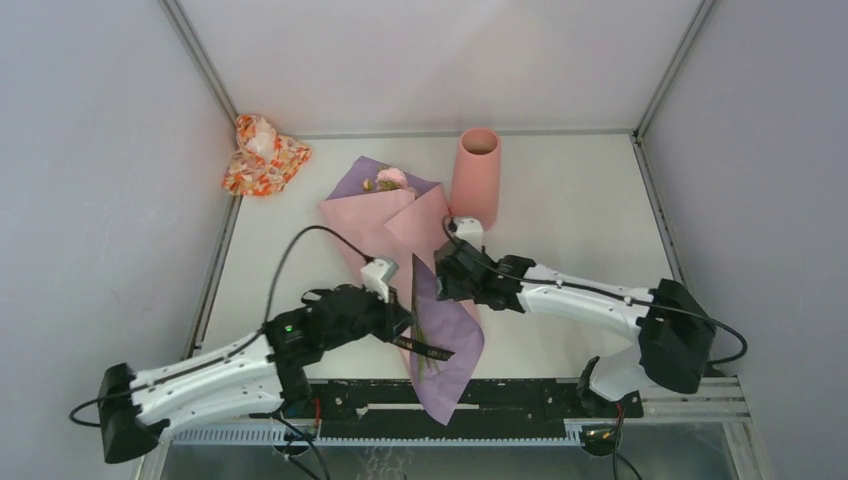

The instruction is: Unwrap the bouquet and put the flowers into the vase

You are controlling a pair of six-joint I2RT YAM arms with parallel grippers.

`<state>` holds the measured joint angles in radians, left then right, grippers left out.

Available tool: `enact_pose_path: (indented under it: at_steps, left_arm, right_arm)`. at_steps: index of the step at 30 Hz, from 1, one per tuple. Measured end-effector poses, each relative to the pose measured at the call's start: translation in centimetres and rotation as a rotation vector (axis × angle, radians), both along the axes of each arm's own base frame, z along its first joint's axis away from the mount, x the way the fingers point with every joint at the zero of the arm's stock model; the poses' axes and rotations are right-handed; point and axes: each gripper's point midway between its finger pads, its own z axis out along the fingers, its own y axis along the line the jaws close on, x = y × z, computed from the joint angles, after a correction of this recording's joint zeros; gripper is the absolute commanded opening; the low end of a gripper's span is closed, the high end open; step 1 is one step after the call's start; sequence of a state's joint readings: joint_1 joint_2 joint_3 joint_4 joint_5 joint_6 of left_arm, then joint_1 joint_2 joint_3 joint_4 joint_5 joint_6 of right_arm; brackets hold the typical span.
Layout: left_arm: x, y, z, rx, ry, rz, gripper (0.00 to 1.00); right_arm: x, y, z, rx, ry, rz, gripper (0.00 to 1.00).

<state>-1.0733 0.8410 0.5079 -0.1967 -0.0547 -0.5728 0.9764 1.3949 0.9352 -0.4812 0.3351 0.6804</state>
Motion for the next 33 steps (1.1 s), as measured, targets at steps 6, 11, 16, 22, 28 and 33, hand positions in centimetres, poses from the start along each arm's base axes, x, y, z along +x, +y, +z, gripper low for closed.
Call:
enact_pose_path:
  at_steps: [6, 11, 16, 22, 28, 33]
  left_arm:
    - [1.4, 5.5, 5.1, -0.102, -0.114, 0.232, 0.14]
    - [2.0, 8.2, 7.5, -0.134, -0.154, 0.34, 0.15]
    - [2.1, 8.4, 8.7, -0.138, -0.167, 0.35, 0.15]
    - [2.3, 6.7, 8.9, -0.144, -0.164, 0.301, 0.15]
    - [2.9, 4.2, 6.6, -0.069, -0.123, 0.266, 0.14]
    - [3.8, 2.2, 4.3, 0.05, -0.074, 0.256, 0.14]
  right_arm:
    - [0.9, 5.5, 1.8, -0.039, -0.063, 0.079, 0.66]
    - [3.7, 5.6, 0.7, -0.23, -0.109, -0.01, 0.65]
    - [5.1, 1.3, -2.7, -0.473, -0.09, -0.124, 0.65]
    - [4.7, -3.7, -2.8, -0.537, -0.068, -0.21, 0.65]
    - [4.4, -7.4, -1.9, -0.427, -0.013, -0.292, 0.62]
    - [4.6, -10.2, -3.2, -0.354, 0.066, -0.366, 0.62]
